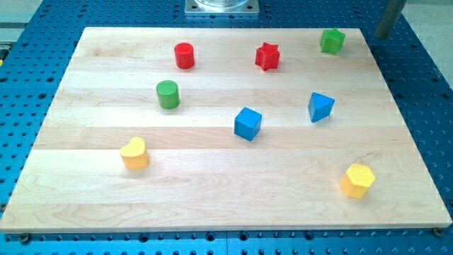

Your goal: Place the green star top right to the red star

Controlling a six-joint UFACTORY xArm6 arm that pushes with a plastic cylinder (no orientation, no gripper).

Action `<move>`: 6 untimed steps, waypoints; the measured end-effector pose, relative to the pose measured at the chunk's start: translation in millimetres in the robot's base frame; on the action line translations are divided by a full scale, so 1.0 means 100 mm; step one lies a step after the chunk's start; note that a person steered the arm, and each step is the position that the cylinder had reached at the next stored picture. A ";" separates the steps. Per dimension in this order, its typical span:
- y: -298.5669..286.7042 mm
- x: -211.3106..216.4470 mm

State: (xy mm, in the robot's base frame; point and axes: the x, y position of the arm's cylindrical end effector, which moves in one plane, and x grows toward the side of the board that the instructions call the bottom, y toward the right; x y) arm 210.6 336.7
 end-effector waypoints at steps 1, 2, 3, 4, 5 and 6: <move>-0.51 0.00; -0.98 -0.01; -1.29 -0.04; -1.91 0.04; -1.96 0.33; -2.05 0.69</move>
